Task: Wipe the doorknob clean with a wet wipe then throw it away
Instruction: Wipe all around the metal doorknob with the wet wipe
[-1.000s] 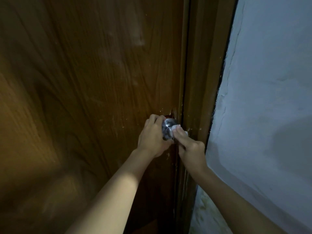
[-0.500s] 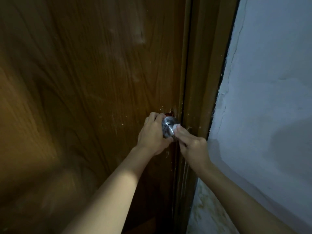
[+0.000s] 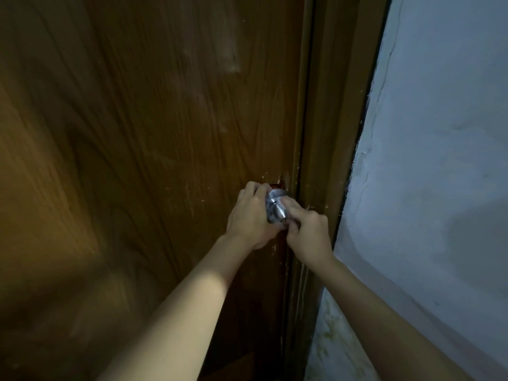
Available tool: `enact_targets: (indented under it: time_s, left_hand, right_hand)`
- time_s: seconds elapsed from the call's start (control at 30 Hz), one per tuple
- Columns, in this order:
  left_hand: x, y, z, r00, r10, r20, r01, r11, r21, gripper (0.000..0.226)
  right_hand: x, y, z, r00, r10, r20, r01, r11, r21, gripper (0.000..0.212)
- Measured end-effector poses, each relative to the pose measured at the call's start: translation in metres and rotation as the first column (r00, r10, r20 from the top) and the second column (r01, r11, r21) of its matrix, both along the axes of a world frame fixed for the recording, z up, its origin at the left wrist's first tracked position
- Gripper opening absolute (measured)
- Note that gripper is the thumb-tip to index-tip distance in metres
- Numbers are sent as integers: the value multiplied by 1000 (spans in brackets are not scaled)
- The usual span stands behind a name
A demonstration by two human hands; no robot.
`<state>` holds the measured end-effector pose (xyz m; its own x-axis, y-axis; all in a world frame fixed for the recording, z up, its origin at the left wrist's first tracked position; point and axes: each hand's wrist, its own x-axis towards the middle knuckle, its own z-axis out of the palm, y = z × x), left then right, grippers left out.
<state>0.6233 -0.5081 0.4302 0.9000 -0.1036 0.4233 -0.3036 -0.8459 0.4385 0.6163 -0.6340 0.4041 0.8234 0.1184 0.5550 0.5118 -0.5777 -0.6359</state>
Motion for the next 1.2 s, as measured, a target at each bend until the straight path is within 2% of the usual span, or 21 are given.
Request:
enact_targets:
  time_s: [0.07,0.13,0.2,0.27,0.33,0.4,0.47,0.57,0.67,0.77,0.87,0.93,1.0,1.07,1.13,1.2]
  left_hand:
    - [0,0,1,1000,3,-1,-3,1000,8,70]
    - [0,0,2,1000,7,-2,-7,1000,15,70]
    - [-1,0,2,1000,9,2,-9,1000,18,71]
    - [-1,1,1,1000,8,3,-8,1000,11,72]
    - [-2,4,2,1000,-11,-21,11,1000,-3,76]
    - [-5,8,2,997,-58,-59,55,998,-43,79]
    - [-14,10,-4,997,-79,-2,78,987,-143,73]
    - [-37,5,-20,981,-11,194,72,947,-312,42]
    - [-56,-5,-31,962,-120,243,195,929,-313,28]
    - [-61,-5,-31,944,-154,293,249,913,-322,27]
    - [-60,1,-28,945,-134,298,235,911,-338,28]
    - [-56,6,-24,934,-90,345,217,912,-348,27]
    - [-49,11,-18,921,3,391,157,912,-378,25]
    - [-40,11,-11,915,81,396,97,908,-409,21]
    - [-34,8,-6,922,75,381,88,916,-392,20]
    - [-29,3,-6,928,56,368,83,933,-351,20]
  right_hand:
    - [-1,0,-3,990,-46,-133,64,989,135,42]
    - [-2,1,-5,955,37,-296,85,917,390,40]
    - [-4,3,-7,878,211,-429,141,742,655,35]
    - [-10,2,-9,787,331,-521,266,580,770,27]
    - [-17,-4,-10,724,448,-524,307,471,827,22]
    - [-24,-13,-13,716,471,-515,251,515,820,16]
    - [-29,-19,-14,754,411,-512,188,612,768,14]
    - [-33,-20,-12,828,318,-461,126,696,707,11]
    - [-37,-14,-8,857,325,-399,34,738,674,9]
    - [-36,-11,-5,798,474,-372,-95,709,699,17]
    - [-33,-14,2,667,666,-333,-213,599,772,25]
    - [-29,-15,11,634,703,-322,-271,592,759,26]
    - [-24,-12,19,761,549,-344,-218,717,662,25]
    - [-17,-12,23,914,246,-322,-50,857,513,26]
    - [-11,-11,24,973,44,-226,33,944,328,28]
    - [-7,-9,21,986,-16,-163,53,972,229,30]
